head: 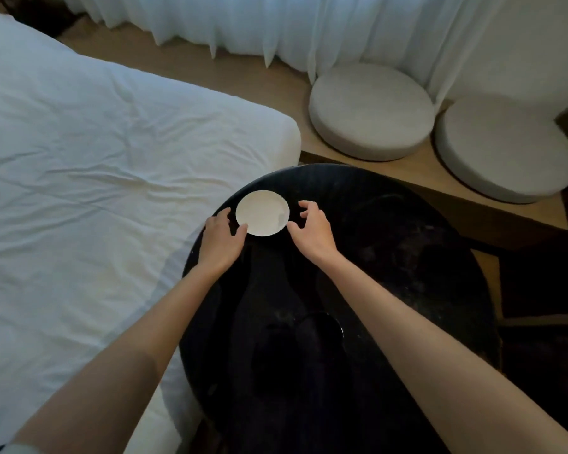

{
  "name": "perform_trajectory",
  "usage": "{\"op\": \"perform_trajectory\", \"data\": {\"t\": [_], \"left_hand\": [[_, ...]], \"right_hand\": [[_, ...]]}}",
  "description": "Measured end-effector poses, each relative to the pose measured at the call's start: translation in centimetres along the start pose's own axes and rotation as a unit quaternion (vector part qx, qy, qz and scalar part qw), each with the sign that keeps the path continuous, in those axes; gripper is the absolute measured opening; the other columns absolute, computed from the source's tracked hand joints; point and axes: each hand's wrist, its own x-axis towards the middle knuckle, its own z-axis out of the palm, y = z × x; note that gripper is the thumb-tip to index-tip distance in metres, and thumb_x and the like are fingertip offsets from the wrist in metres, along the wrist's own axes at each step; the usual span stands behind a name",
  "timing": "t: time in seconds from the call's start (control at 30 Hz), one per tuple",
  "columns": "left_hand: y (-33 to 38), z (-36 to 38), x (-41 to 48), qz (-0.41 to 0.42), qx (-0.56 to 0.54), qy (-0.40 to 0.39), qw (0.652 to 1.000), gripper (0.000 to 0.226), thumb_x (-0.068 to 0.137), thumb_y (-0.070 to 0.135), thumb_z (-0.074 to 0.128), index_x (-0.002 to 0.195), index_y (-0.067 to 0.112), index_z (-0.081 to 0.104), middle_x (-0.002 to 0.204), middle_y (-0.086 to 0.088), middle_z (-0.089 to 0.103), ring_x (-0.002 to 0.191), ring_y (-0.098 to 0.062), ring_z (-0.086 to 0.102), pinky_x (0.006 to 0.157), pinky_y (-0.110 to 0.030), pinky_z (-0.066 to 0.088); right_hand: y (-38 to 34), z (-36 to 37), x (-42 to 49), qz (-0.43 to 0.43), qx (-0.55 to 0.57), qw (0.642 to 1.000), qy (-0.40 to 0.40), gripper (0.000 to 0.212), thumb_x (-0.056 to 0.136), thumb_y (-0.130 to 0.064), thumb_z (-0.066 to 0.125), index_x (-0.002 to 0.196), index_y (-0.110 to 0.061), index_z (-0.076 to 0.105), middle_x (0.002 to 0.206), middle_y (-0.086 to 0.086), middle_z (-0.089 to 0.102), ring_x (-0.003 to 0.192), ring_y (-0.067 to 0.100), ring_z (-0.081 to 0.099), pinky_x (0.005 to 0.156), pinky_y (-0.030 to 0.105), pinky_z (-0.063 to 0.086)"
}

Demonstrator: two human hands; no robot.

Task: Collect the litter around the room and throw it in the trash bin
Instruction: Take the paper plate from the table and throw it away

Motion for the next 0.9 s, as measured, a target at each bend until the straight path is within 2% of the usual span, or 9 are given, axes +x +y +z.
{"op": "perform_trajectory", "data": {"t": [0.13,0.27,0.33,0.47,0.63,0.83,0.9], "left_hand": [[-0.2,1.5,3.1,-0.025,-0.019,0.022,0.999,0.056,0.091,0.026,0.056,0.141,0.01,0.035,0.137,-0.015,0.037,0.114,-0.028,0.053,0.101,-0.041,0.043],[0.0,2.1,4.4,-0.003,-0.023,0.024,0.999,0.045,0.087,0.011,0.056,0.131,0.011,0.047,0.127,-0.012,0.044,0.093,-0.021,0.057,0.084,-0.029,0.043],[0.1,2.0,4.7,0.0,-0.031,0.027,0.999,0.044,0.086,0.007,0.056,0.129,0.013,0.05,0.125,-0.012,0.047,0.094,-0.022,0.058,0.085,-0.03,0.046],[1.2,1.2,4.4,0.025,-0.058,0.028,0.998,0.044,0.085,0.006,0.057,0.127,0.017,0.053,0.121,-0.011,0.052,0.085,-0.015,0.056,0.085,-0.03,0.049],[3.8,0.0,2.9,0.072,-0.076,0.017,0.994,0.042,0.086,0.007,0.057,0.126,0.02,0.055,0.122,-0.01,0.053,0.09,-0.015,0.058,0.083,-0.027,0.049],[7.3,0.1,-0.7,0.163,-0.056,-0.025,0.985,0.044,0.088,0.01,0.06,0.13,0.021,0.052,0.125,-0.007,0.054,0.098,-0.011,0.055,0.076,-0.014,0.041],[8.2,0.2,-2.5,0.194,-0.057,-0.046,0.978,0.045,0.087,0.009,0.06,0.13,0.021,0.052,0.124,-0.006,0.054,0.099,-0.011,0.054,0.071,-0.009,0.04]], "right_hand": [[0.8,2.1,3.0,0.034,-0.013,0.999,-0.003,0.057,0.093,-0.024,0.057,0.144,-0.017,0.033,0.134,0.008,0.048,0.118,0.021,0.052,0.087,0.029,0.043],[0.9,3.4,4.5,0.024,-0.025,0.999,0.011,0.045,0.092,-0.021,0.059,0.134,-0.017,0.044,0.119,0.005,0.058,0.107,0.019,0.057,0.085,0.032,0.05],[1.1,3.5,4.6,0.031,-0.016,0.999,0.008,0.038,0.091,-0.017,0.059,0.128,-0.016,0.047,0.115,0.004,0.06,0.102,0.017,0.058,0.083,0.03,0.052],[0.9,2.1,4.2,0.032,0.041,0.999,0.012,0.029,0.093,-0.015,0.057,0.122,-0.014,0.052,0.105,0.001,0.059,0.094,0.013,0.057,0.075,0.022,0.046],[0.5,-0.8,2.4,0.02,0.092,0.993,0.07,0.013,0.097,-0.025,0.05,0.107,-0.019,0.056,0.09,-0.009,0.056,0.085,0.007,0.056,0.065,0.014,0.042],[1.2,-4.8,-2.3,0.026,0.124,0.982,0.137,0.011,0.097,-0.026,0.05,0.103,-0.018,0.055,0.091,-0.005,0.059,0.087,0.014,0.061,0.067,0.018,0.047],[2.0,-5.9,-4.5,0.036,0.138,0.977,0.161,0.009,0.096,-0.025,0.051,0.1,-0.018,0.056,0.092,-0.004,0.061,0.088,0.014,0.061,0.071,0.024,0.052]]}}
